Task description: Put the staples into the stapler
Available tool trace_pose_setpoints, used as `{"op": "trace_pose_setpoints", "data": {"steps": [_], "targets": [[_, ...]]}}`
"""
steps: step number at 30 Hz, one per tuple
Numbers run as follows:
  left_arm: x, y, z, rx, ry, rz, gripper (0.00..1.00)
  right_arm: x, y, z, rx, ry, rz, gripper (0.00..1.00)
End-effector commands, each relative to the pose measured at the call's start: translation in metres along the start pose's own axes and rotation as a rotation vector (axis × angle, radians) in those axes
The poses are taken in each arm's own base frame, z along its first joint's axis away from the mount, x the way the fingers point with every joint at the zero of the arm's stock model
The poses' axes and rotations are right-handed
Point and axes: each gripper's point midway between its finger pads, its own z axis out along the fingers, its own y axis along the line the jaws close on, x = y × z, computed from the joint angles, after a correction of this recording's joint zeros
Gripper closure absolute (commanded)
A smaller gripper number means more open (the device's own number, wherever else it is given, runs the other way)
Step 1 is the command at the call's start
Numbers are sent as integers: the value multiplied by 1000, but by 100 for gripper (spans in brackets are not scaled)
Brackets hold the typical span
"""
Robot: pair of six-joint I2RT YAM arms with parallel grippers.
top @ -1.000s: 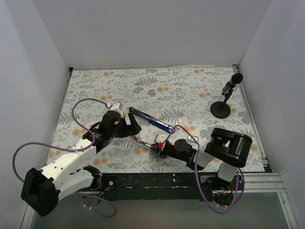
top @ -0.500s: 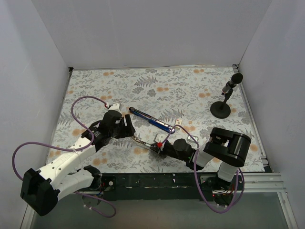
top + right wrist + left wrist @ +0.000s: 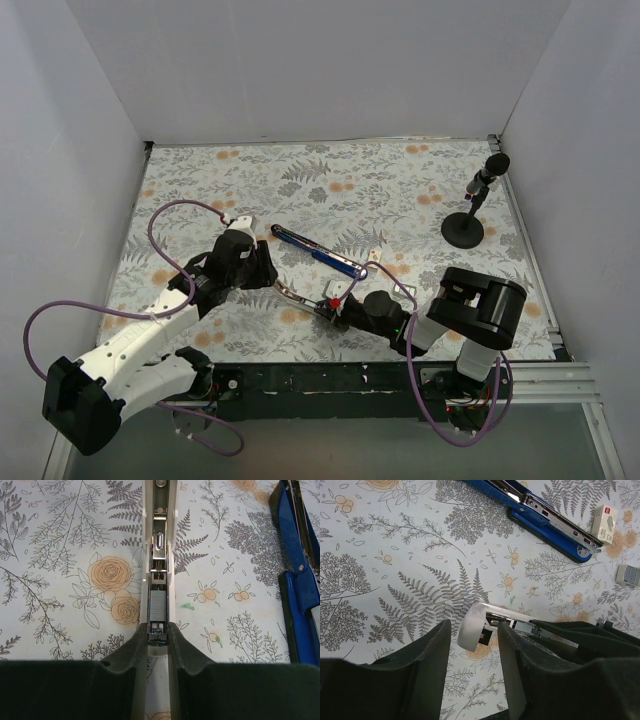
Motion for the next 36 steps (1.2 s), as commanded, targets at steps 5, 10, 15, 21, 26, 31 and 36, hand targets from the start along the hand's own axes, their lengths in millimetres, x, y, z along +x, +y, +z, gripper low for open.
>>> {"op": "trace_pose_setpoints", "data": {"steps": [5,10,15,21,26,31,36], "targets": [[-8,0,-1,-8,-2,22,63,-40,-7,9,19,-146,-10,99],[-8,0,-1,-4,-7,26,67,-39,-6,8,19,-144,-10,99],[-8,-8,-4,42,-1,23,72,-40,-7,9,21,-147,-8,99],[0,-30,-5,149,65,-3,74,-37,-7,11,21,-135,-7,99],[5,-58,-11,254,95,-40,78,-37,-10,12,37,-134,-3,99],[21,-74,-12,254,118,-31,82,-39,-13,13,58,-142,2,99],[37,-81,-7,260,147,-48,83,-42,-14,12,62,-151,8,99]]}}
